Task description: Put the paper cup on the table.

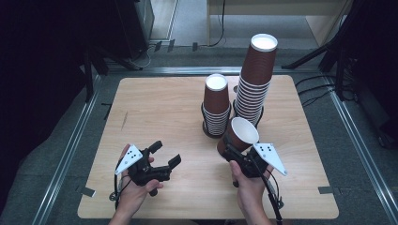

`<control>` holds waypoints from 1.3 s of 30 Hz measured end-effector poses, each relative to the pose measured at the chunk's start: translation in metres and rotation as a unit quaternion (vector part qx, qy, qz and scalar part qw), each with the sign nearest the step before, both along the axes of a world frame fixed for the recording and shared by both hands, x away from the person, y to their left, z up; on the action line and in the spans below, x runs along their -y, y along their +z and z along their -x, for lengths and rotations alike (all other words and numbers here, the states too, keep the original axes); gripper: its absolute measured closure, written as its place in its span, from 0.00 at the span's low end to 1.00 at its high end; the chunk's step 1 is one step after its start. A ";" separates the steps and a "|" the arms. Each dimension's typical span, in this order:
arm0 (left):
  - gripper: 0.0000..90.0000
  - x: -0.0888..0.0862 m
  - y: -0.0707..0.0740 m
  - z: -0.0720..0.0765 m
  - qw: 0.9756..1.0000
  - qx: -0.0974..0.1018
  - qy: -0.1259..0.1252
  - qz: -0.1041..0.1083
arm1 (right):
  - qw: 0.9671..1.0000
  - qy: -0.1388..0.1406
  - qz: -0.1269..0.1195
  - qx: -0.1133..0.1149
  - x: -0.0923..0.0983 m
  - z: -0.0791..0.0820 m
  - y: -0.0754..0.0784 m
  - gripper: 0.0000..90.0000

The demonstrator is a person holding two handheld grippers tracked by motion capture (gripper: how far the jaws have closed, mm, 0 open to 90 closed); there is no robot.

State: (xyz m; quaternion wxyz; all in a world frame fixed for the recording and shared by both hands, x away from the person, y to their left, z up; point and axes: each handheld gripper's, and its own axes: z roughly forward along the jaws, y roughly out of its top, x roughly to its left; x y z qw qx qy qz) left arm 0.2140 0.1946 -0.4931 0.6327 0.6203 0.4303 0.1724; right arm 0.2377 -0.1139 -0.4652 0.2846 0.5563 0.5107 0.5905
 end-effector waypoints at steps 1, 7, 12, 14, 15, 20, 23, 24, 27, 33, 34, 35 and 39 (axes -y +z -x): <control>0.04 -0.001 0.000 0.000 1.000 0.002 0.006 -0.004 | 1.000 0.002 0.012 0.003 0.001 0.000 -0.001 0.13; 0.04 -0.008 -0.004 0.001 0.999 0.000 0.028 -0.023 | 0.997 0.019 0.069 0.020 0.011 0.002 -0.007 0.13; 0.04 -0.018 -0.006 0.004 0.999 0.005 0.042 -0.023 | 0.995 0.041 0.086 0.039 0.026 0.004 -0.009 0.13; 0.04 -0.024 -0.008 0.006 0.998 0.002 0.051 -0.022 | 0.993 0.042 0.099 0.044 0.033 0.005 -0.010 0.13; 0.04 -0.028 -0.009 0.006 0.998 -0.002 0.054 -0.019 | 0.993 0.036 0.103 0.048 0.036 0.006 -0.011 0.13; 0.04 -0.045 -0.016 0.011 0.997 -0.015 0.069 -0.027 | 0.991 0.038 0.115 0.052 0.056 0.006 -0.020 0.13; 0.04 -0.059 -0.021 0.016 0.996 -0.021 0.084 -0.030 | 0.988 0.032 0.140 0.060 0.065 0.009 -0.026 0.13; 0.04 -0.062 -0.021 0.017 0.995 -0.025 0.087 -0.035 | 0.987 0.027 0.146 0.061 0.069 0.009 -0.029 0.13; 0.04 -0.074 -0.022 0.021 0.990 -0.044 0.115 -0.066 | 0.987 0.013 0.146 0.060 0.079 0.008 -0.034 0.13; 0.04 -0.090 -0.031 0.025 0.981 -0.068 0.156 -0.097 | 0.984 -0.012 0.155 0.085 0.097 0.005 -0.038 0.13; 0.04 -0.092 -0.032 0.024 0.979 -0.074 0.161 -0.104 | 0.982 -0.015 0.164 0.088 0.100 0.004 -0.039 0.13; 0.04 -0.094 -0.034 0.023 0.977 -0.079 0.165 -0.111 | 0.980 -0.023 0.178 0.088 0.102 0.003 -0.040 0.13; 0.04 -0.102 -0.041 0.021 0.974 -0.094 0.168 -0.119 | 0.976 -0.051 0.197 0.078 0.115 0.000 -0.047 0.13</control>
